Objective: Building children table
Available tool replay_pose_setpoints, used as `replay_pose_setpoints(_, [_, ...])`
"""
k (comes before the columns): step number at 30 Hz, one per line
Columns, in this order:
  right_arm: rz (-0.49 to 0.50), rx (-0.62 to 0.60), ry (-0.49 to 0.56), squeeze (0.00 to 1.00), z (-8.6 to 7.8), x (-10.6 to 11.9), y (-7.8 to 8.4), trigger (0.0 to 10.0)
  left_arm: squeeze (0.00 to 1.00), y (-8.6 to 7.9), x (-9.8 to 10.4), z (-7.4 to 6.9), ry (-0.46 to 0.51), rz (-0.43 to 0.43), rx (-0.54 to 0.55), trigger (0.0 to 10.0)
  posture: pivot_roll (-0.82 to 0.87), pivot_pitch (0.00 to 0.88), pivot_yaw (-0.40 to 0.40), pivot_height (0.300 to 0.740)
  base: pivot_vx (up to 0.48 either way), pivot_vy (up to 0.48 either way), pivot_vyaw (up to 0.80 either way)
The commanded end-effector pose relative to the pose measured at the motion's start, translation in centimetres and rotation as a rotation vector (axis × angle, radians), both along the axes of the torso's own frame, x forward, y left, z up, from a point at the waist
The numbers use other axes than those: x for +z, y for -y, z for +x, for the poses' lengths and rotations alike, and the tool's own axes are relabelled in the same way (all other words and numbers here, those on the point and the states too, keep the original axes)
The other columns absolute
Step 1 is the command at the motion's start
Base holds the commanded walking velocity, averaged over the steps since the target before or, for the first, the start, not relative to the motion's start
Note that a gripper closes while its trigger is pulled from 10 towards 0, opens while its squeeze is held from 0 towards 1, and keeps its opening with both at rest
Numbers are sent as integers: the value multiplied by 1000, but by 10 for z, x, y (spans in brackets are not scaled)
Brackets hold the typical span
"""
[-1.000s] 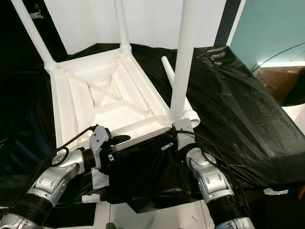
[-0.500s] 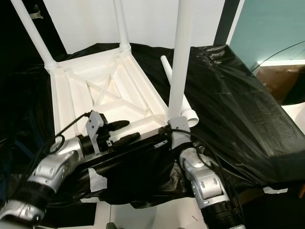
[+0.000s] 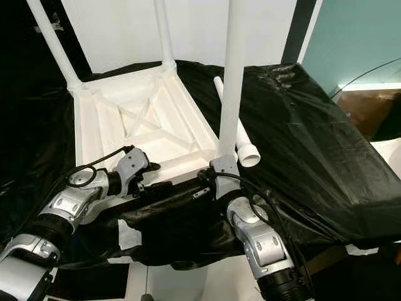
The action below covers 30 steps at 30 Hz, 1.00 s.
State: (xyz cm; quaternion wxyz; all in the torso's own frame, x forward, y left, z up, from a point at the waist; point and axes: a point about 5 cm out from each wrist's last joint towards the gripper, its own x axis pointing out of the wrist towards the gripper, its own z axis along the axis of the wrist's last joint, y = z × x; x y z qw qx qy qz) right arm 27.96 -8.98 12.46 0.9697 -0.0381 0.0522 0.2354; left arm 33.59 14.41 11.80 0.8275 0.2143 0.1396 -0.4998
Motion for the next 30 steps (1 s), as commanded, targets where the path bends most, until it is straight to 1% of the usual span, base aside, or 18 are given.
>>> replay_pose_setpoints(1, [5, 5, -12, 0, -1, 0, -1, 10000, 0, -20, -7, 9, 62, 19, 274, 10000, -66, 17, 44, 740, 0, 0, 0])
replay_pose_setpoints(2, [5, 6, -14, 0, -1, -1, -1, 10000, 0, -15, -2, 8, 46, -63, 251, 10000, -65, 16, 44, 740, 0, 0, 0])
replay_pose_setpoints(3, [5, 6, -14, 0, -1, -1, -1, 10000, 0, -15, -2, 8, 46, -63, 251, 10000, -65, 16, 44, 740, 0, 0, 0])
replay_pose_setpoints(4, [5, 7, -15, 0, -1, -1, -1, 10000, 0, -12, 3, 8, 36, -119, 232, 10000, -65, 17, 43, 740, 0, 0, 0])
replay_pose_setpoints(5, [5, 7, -15, 0, -1, -1, -1, 10000, 0, -12, 3, 8, 36, -119, 232, 10000, -65, 17, 43, 740, 0, 0, 0])
replay_pose_setpoints(7, [4, 8, -19, 0, -2, -1, -1, 10000, 0, -7, 9, 4, -7, -229, 142, 10000, -65, 19, 40, 740, 0, 0, 0])
replay_pose_setpoints(8, [4, 7, -22, 0, -2, -2, -1, 10000, 0, -5, 8, -3, -45, -253, 71, 10000, -66, 20, 40, 740, 0, 0, 0])
replay_pose_setpoints(10, [4, 7, -22, 0, -2, -2, -1, 10000, 0, -5, 8, -3, -45, -253, 71, 10000, -66, 20, 40, 740, 0, 0, 0])
replay_pose_setpoints(12, [1, -1, -26, 0, -2, -2, 1, 10000, 0, -1, 5, -21, -133, -290, -73, 10000, -68, 20, 40, 740, 0, 0, 0])
replay_pose_setpoints(13, [1, -1, -26, 0, -2, -2, 1, 10000, 0, -1, 5, -21, -133, -290, -73, 10000, -68, 20, 40, 740, 0, 0, 0])
replay_pose_setpoints(15, [-4, -13, -30, 0, -1, -3, 4, 10000, 0, 7, 5, -37, -212, -336, -188, 10000, -69, 22, 39, 740, 0, 0, 0])
replay_pose_setpoints(16, [-4, -13, -30, 0, -1, -3, 4, 10000, 0, 7, 5, -37, -212, -336, -188, 10000, -69, 22, 39, 740, 0, 0, 0])
replay_pose_setpoints(20, [-9, -25, -34, 0, 0, -3, 7, 10000, 0, 20, 10, -50, -262, -407, -291, 10000, -73, 26, 37, 740, 0, 0, 0])
replay_pose_setpoints(22, [-10, -27, -35, 0, 0, -3, 7, 10000, 0, 22, 11, -51, -261, -420, -300, 10000, -73, 26, 37, 740, 0, 0, 0])
replay_pose_setpoints(25, [-10, -29, -36, 0, 0, -3, 8, 10000, 0, 23, 15, -43, -208, -442, -253, 10000, -76, 29, 39, 740, 0, 0, 0])
replay_pose_setpoints(27, [34, -38, -14, 0, -1, 3, 8, 10000, 0, 19, 24, -31, -134, -500, -185, 10000, -78, 29, 39, 740, 0, 0, 0])
replay_pose_setpoints(29, [34, -38, -14, 0, -1, 3, 8, 10000, 0, 19, 24, -31, -134, -500, -185, 10000, -78, 29, 39, 740, 0, 0, 0])
replay_pose_setpoints(30, [76, -62, 34, 0, 0, 14, 7, 10000, 0, 17, 33, -26, -81, -559, -159, 10000, -83, 29, 40, 740, 0, 0, 0])
